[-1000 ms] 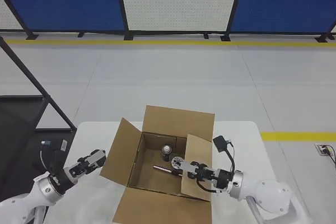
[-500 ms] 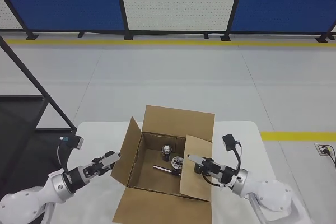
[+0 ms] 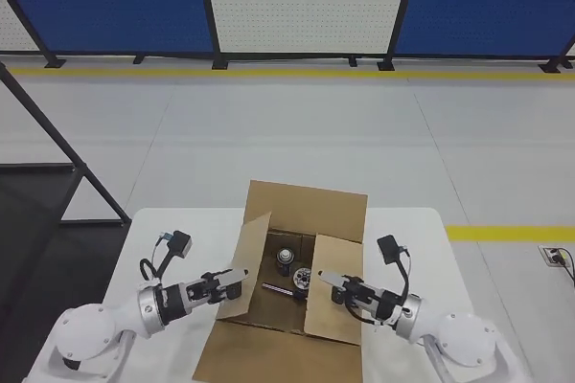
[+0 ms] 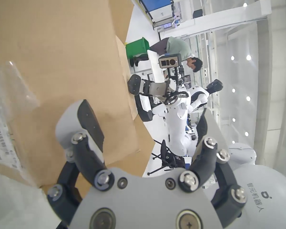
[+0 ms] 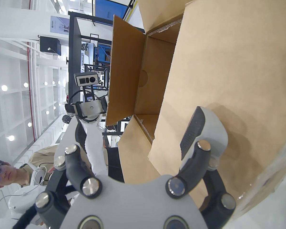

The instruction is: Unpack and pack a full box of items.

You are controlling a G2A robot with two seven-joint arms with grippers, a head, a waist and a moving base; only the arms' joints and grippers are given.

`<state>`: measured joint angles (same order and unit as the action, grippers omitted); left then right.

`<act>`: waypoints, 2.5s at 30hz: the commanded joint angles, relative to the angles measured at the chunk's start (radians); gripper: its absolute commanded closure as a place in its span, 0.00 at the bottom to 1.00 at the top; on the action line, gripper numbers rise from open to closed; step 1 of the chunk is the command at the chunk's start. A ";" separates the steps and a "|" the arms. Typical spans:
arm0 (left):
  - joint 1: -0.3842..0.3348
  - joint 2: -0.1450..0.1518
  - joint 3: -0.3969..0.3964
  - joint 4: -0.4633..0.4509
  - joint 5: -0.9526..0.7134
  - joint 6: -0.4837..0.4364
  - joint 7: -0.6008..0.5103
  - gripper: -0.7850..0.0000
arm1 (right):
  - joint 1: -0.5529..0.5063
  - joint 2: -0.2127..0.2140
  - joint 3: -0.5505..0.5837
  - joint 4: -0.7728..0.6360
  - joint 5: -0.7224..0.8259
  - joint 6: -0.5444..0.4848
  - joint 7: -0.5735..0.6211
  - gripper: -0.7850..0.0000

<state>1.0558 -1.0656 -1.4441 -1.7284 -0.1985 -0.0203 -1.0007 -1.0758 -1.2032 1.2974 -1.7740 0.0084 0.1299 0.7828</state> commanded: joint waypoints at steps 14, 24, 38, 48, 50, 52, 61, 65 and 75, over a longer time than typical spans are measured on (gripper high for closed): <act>-0.044 -0.001 0.044 0.040 0.018 0.035 0.011 0.00 | 0.023 0.004 -0.034 0.013 -0.011 -0.004 0.017 0.00; -0.039 -0.006 0.107 0.036 0.047 0.050 0.069 0.00 | 0.006 0.007 -0.020 0.006 0.020 -0.008 -0.019 0.00; -0.061 -0.007 0.160 0.068 0.103 0.104 0.114 0.00 | 0.029 0.005 -0.081 0.024 -0.027 0.039 -0.039 0.00; -0.062 -0.007 0.180 0.071 0.122 0.119 0.122 0.00 | 0.053 0.005 -0.104 0.038 -0.044 0.069 -0.034 0.00; -0.063 -0.006 0.181 0.071 0.122 0.119 0.123 0.00 | 0.053 0.005 -0.104 0.036 -0.044 0.069 -0.035 0.00; -0.063 -0.006 0.182 0.071 0.121 0.119 0.124 0.00 | 0.051 0.006 -0.103 0.035 -0.044 0.069 -0.034 0.00; -0.040 -0.002 0.149 0.039 0.077 0.077 0.133 0.00 | 0.048 0.011 -0.080 0.035 0.004 0.039 0.006 0.00; -0.020 0.003 0.123 0.008 0.059 0.051 0.120 0.00 | 0.044 0.014 -0.067 0.031 0.032 0.001 0.033 0.00; 0.011 0.012 0.091 -0.034 0.064 0.056 0.121 0.00 | 0.038 0.022 -0.047 0.022 0.064 -0.042 0.062 0.00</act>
<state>1.0661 -1.0538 -1.3561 -1.7632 -0.1452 0.0309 -0.8828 -1.0390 -1.1817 1.2518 -1.7521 0.0726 0.0869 0.8446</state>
